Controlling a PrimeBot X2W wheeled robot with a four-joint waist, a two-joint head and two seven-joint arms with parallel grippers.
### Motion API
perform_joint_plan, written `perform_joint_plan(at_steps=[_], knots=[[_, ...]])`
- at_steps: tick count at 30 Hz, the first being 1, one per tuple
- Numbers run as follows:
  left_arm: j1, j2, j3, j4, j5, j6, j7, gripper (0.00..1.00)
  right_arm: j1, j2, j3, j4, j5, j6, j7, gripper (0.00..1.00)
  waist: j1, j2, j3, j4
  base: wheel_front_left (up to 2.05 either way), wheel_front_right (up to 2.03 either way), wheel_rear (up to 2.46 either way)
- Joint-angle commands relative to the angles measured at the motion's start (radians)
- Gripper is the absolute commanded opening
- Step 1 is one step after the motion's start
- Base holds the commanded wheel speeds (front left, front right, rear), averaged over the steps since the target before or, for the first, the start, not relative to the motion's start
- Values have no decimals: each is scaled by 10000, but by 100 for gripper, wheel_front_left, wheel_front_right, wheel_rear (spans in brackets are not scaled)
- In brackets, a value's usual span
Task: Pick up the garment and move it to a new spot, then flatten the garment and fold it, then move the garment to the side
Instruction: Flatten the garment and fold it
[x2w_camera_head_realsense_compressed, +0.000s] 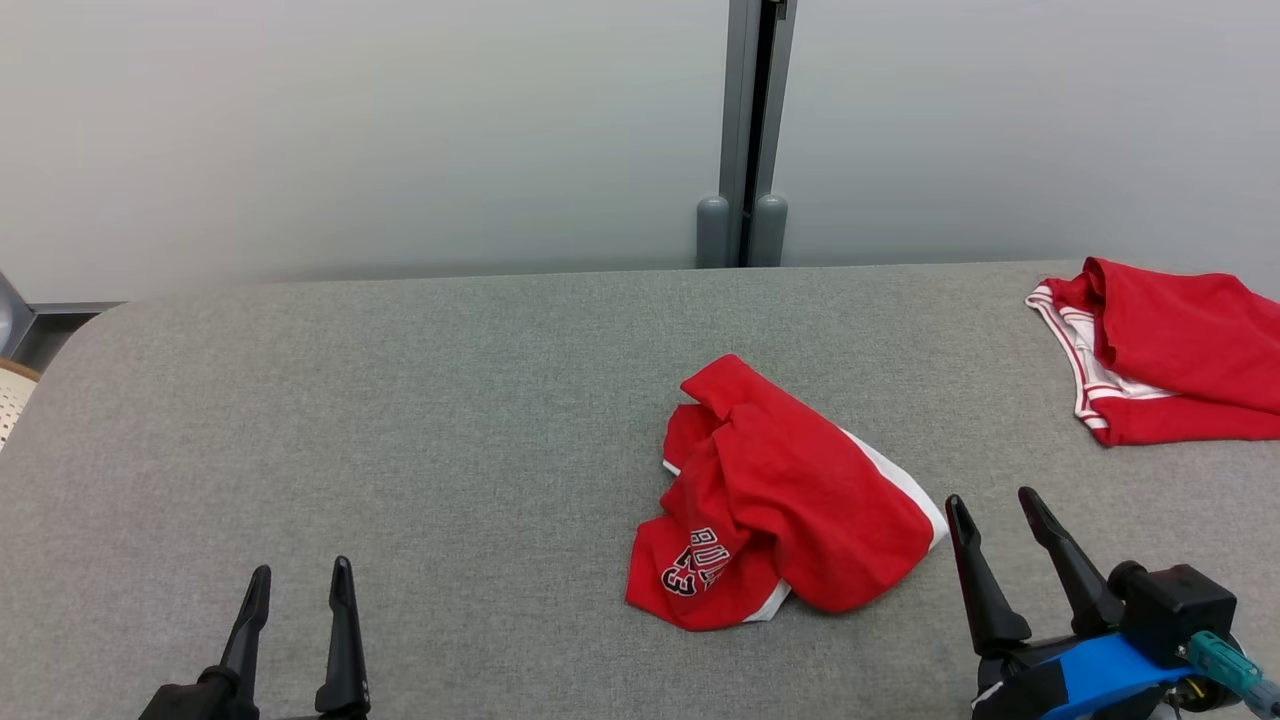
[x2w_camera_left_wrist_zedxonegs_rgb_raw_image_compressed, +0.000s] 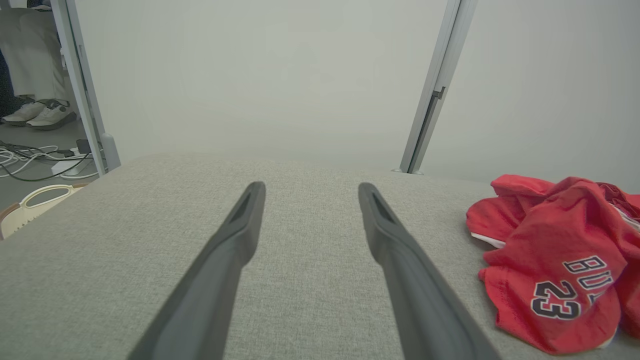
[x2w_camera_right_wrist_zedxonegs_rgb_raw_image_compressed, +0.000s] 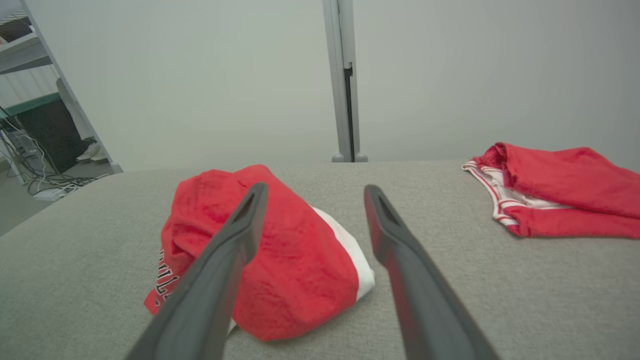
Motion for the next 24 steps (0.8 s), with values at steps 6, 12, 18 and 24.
perform_joint_plan(at_steps=[6,12,18,24], knots=[[-12,23,-47,-149,-74,92,82,100,13,40,90,11,-10,5,38,100,0,0,77,54,0,0,0],[44,43,-64,-285,-129,167,170,100,-347,0,402,84,-10,5,269,100,0,0,148,49,0,0,0],[3,44,-104,-460,-135,260,276,100,-1508,24,997,599,92,5,1477,100,0,0,274,50,0,0,0],[-219,56,-212,-613,-131,251,368,100,-3291,130,1599,1732,337,5,3145,100,0,0,525,219,0,0,0]])
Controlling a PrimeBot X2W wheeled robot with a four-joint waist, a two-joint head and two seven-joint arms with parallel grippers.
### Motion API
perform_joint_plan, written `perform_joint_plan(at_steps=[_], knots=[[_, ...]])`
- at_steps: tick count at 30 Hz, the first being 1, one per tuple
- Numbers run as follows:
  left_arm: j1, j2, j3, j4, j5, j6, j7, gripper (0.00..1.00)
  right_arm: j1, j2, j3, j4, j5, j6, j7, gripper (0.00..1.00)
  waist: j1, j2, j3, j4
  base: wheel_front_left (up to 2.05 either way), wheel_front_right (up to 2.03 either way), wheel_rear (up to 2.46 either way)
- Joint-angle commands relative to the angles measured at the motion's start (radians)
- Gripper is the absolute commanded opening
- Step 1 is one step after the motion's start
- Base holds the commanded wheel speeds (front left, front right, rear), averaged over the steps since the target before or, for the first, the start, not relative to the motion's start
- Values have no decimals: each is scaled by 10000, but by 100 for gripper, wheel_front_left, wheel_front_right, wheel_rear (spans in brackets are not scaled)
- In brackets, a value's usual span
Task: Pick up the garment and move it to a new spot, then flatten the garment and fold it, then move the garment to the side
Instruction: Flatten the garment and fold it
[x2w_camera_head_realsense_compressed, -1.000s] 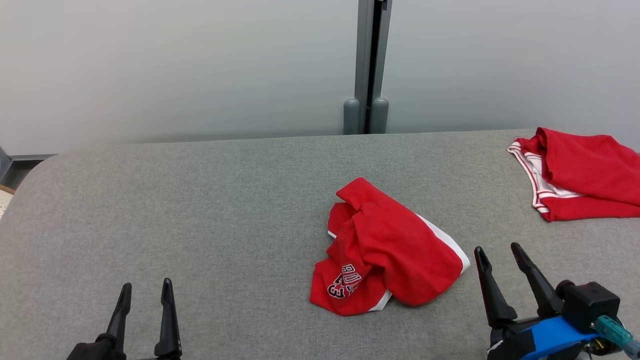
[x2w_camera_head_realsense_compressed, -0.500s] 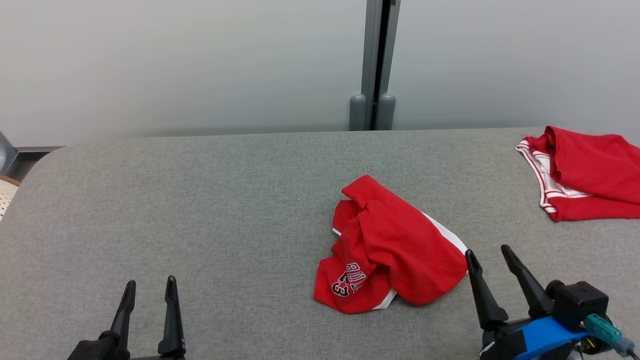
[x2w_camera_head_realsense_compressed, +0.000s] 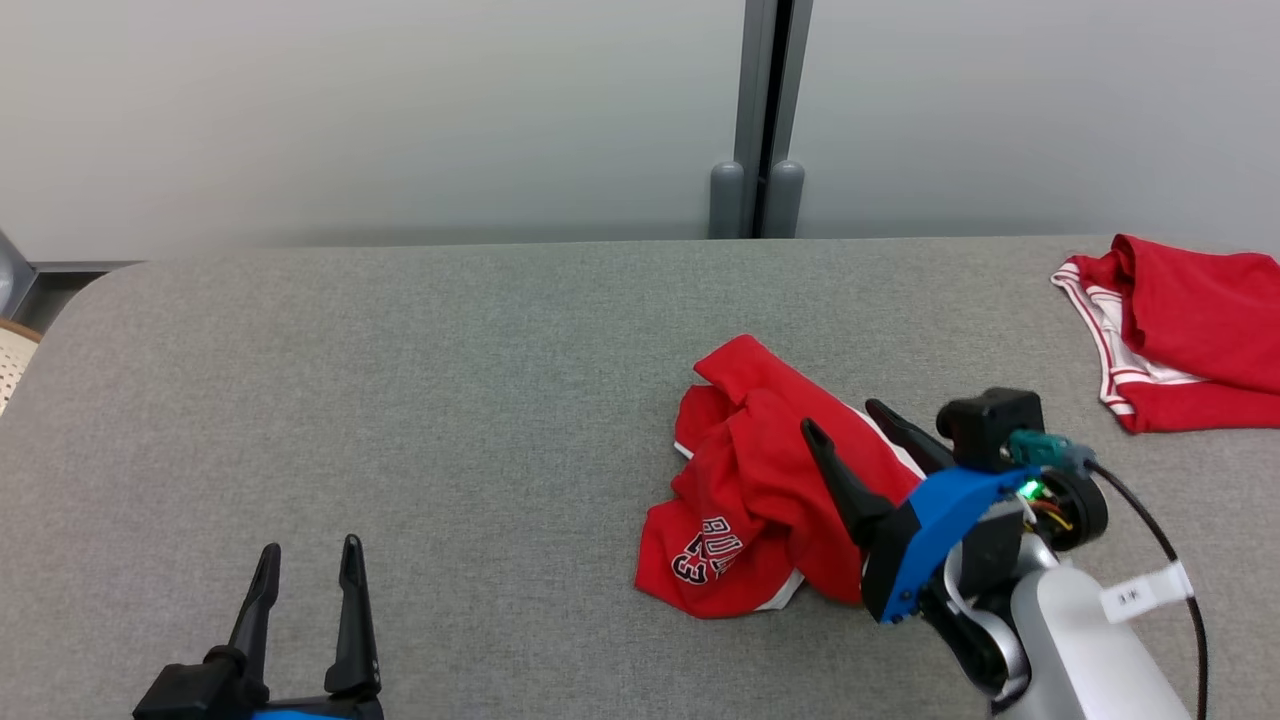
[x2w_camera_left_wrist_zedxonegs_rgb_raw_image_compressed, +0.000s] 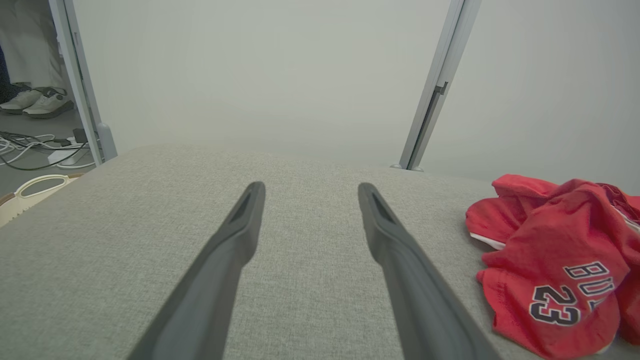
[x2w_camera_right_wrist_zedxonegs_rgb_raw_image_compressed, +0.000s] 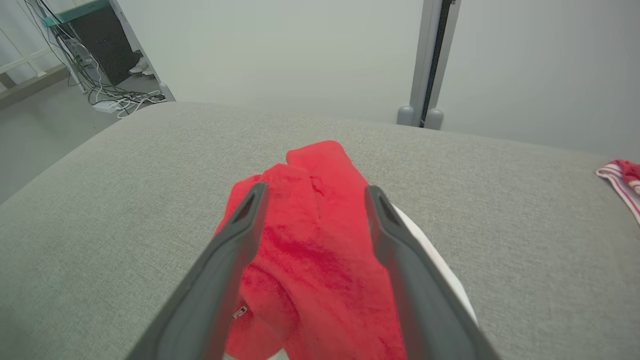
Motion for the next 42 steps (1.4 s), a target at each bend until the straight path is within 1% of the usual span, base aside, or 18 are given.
perform_joint_plan(at_steps=[1,3,6,9,13,17,18,19,20,22,25,27,31,35,37,39,40,42], knots=[[-184,41,-49,-71,28,-6,19,100,-623,60,95,394,165,5,373,100,0,-1,122,121,0,0,0],[-263,30,-96,-92,36,-27,51,100,-1126,78,189,938,218,5,831,100,0,-1,223,238,0,0,0],[-386,-1,-174,-97,46,-52,49,100,-1777,89,389,1752,736,5,1339,100,0,-1,353,416,0,0,0],[-524,-29,-217,-51,33,-72,22,100,-2305,88,628,2572,919,5,1823,100,0,-1,493,589,0,0,0],[-677,-55,-260,50,11,-129,-49,100,-2720,87,990,3609,571,5,2374,100,0,-1,633,765,0,0,0],[-808,-72,-303,182,-14,-170,-98,100,-2902,84,1362,4474,-65,5,2994,100,0,-1,680,896,0,0,0],[-825,-76,-305,213,-17,-177,-106,100,-2910,84,1441,4634,-190,5,3126,51,0,-1,678,916,0,0,0],[-845,-81,-308,237,-22,-172,-119,100,-2929,84,1521,4756,-357,5,3220,31,0,-1,678,934,0,0,0],[-864,-85,-312,262,-33,-178,-138,100,-2957,86,1609,4857,-499,5,3297,0,0,-1,677,952,0,0,0],[-876,-83,-315,319,-52,-199,-164,100,-2922,85,1774,5039,-630,5,3377,0,0,-1,660,978,0,0,0],[-893,-77,-308,394,-88,-220,-186,100,-3023,85,1783,5064,-703,5,3071,0,0,-1,621,1005,0,0,0],[-908,-85,-300,438,-87,-234,-203,100,-3157,87,1838,4937,-605,5,2739,0,0,-1,588,1021,0,0,0],[-913,-64,-330,525,-104,-277,-250,100,-3459,92,2304,4469,-237,5,1795,0,0,-1,467,1078,0,0,0],[-854,-2,-346,574,-103,-314,-266,100,-3915,89,2874,3767,546,5,597,0,0,-1,303,1149,0,0,0],[-777,39,-344,589,-105,-316,-264,100,-4118,87,3136,3354,1131,5,41,0,0,-1,213,1167,0,0,0],[-689,78,-330,573,-106,-299,-265,100,-4322,83,3293,2915,1772,5,-547,0,0,-1,135,1162,0,0,0],[-689,78,-330,573,-106,-299,-265,100,-4322,83,3293,2915,1772,5,-547,0,0,-1,135,1162,0,0,0],[-614,118,-313,541,-120,-275,-265,100,-4434,81,3281,2556,2314,5,-1100,0,0,-1,70,1131,0,0,0]])
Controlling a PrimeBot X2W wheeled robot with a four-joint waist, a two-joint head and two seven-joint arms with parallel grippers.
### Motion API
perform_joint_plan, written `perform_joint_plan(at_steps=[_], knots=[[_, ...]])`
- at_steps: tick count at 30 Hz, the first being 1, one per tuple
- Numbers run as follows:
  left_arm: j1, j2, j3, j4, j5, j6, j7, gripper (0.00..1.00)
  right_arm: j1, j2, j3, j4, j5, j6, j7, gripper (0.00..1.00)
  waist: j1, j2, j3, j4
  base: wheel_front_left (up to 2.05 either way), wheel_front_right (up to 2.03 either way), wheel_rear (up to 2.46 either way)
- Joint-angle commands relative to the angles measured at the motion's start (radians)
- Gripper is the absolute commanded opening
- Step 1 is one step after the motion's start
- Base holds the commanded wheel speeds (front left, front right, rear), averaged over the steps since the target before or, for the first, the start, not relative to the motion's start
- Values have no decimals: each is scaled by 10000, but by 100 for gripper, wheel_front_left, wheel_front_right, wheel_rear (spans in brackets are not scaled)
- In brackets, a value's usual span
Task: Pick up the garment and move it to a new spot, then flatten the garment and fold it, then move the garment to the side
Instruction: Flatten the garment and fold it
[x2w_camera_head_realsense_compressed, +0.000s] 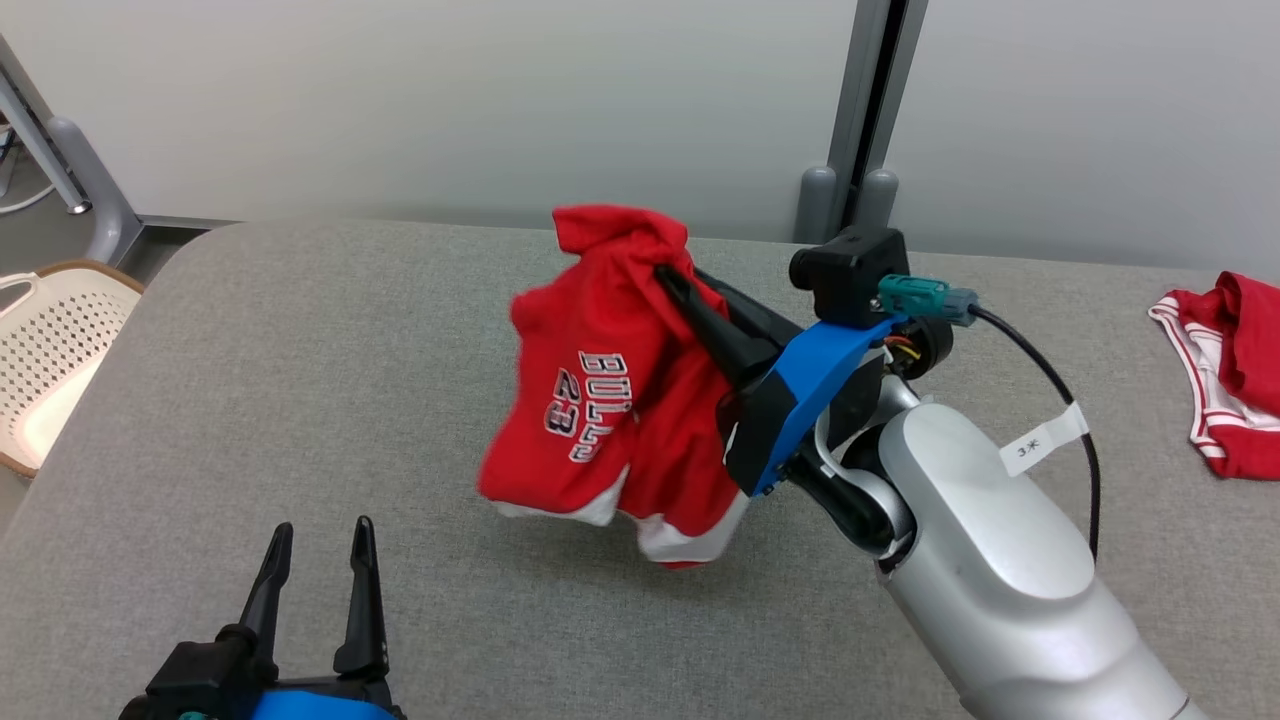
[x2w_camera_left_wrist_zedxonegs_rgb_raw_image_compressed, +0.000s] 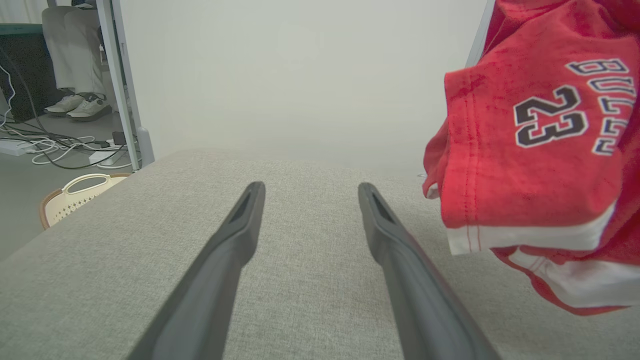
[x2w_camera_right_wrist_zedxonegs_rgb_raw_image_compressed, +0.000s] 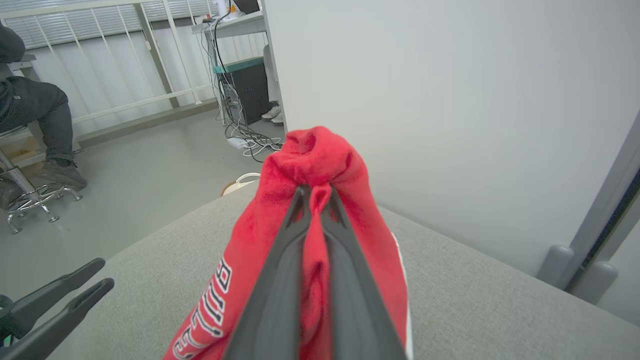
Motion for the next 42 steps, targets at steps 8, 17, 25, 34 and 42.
perform_joint_plan(at_steps=[8,17,25,34,42], knots=[[277,121,-57,-176,-51,47,27,100,1094,-36,-1838,839,-419,5,-504,0,-1,0,-160,-209,0,0,0],[208,139,-146,-173,-71,48,7,100,3113,-195,-5424,2055,-2831,5,-790,100,-1,0,-45,-378,0,0,0],[103,158,-168,-95,-133,15,-26,100,4140,-49,-6539,-25,-4506,5,-555,100,-1,0,-97,-420,0,0,0],[27,157,-119,-70,-180,38,-77,100,5357,-18,-3132,-3353,-4313,4,1315,100,-1,0,-81,-408,0,0,0],[-188,137,-195,11,-169,-66,-109,100,4654,-11,-920,-2037,-4049,4,2244,100,-1,0,179,-178,0,0,0]])
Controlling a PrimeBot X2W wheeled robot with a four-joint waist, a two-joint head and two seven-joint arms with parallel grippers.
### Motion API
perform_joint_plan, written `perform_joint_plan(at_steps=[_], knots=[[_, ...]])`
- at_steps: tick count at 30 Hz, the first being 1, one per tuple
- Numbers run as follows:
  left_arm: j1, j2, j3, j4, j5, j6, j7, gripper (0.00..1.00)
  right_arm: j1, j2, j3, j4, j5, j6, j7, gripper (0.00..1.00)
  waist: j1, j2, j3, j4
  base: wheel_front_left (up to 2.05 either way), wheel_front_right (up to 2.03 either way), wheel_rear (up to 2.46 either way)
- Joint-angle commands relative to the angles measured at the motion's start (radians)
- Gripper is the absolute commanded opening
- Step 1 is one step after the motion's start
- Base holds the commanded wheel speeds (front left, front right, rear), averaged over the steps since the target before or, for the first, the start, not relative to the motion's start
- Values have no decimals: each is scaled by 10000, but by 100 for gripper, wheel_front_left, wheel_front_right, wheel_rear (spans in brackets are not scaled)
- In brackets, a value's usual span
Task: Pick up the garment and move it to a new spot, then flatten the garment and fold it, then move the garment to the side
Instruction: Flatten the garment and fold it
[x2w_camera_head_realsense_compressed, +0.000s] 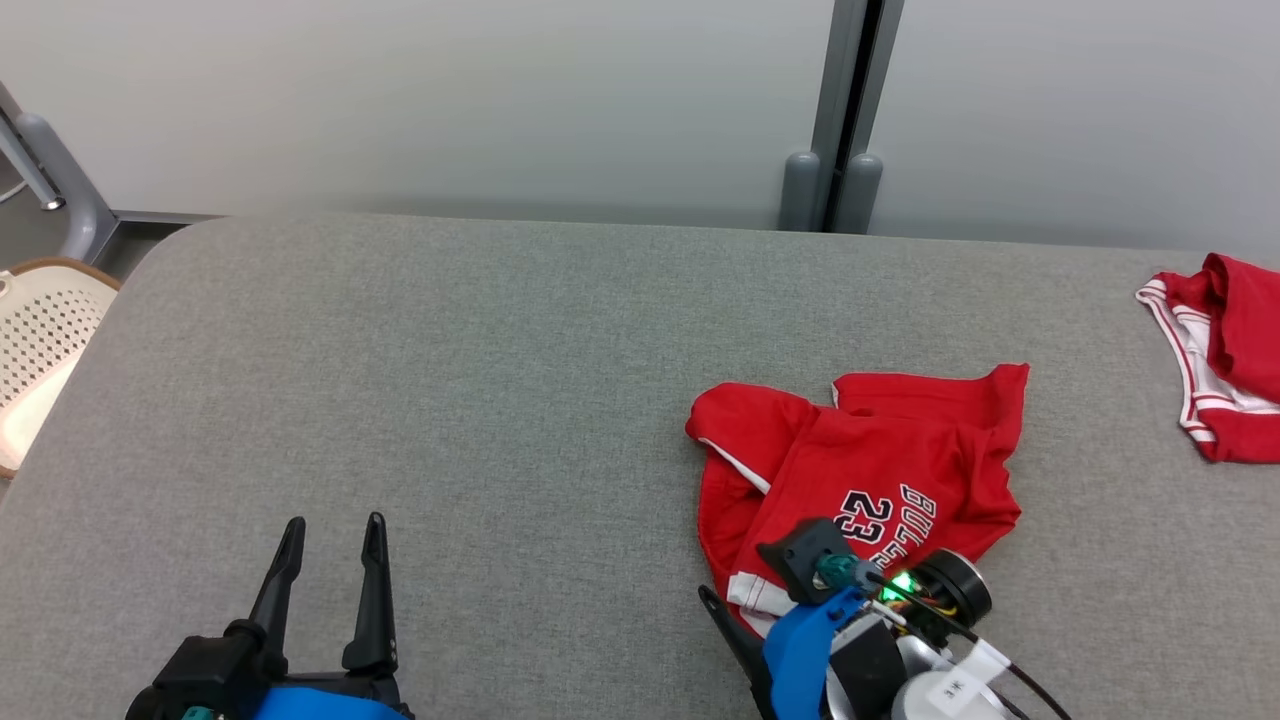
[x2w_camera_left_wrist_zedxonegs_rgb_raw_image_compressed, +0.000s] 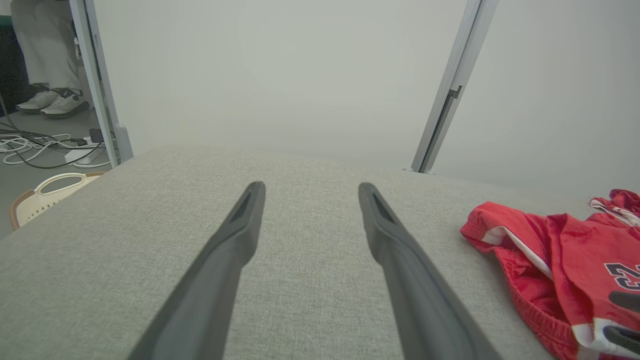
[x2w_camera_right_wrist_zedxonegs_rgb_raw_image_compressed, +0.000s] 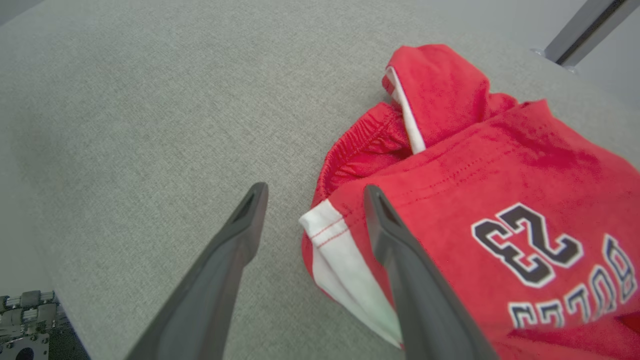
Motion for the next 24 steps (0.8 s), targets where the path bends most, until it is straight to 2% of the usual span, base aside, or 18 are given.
perform_joint_plan(at_steps=[1,6,10,18,24], knots=[[-189,8,0,25,-10,-19,-53,100,-552,-11,283,367,-108,2,66,100,1,0,97,102,0,0,0],[-248,10,-2,57,-27,-63,-58,100,-1312,-127,747,1814,-885,2,311,100,1,0,241,329,0,0,0],[-242,-13,-13,94,-47,-93,-77,100,-1610,-168,626,2503,-1305,2,235,100,1,0,292,503,0,0,0],[-59,-63,62,124,-96,-83,-105,100,-1178,-606,119,2625,-1639,2,232,100,1,0,263,536,0,0,0],[-147,-82,93,91,-57,-80,-119,100,-671,-665,-383,1904,-1346,2,-17,100,1,0,242,392,0,0,0]])
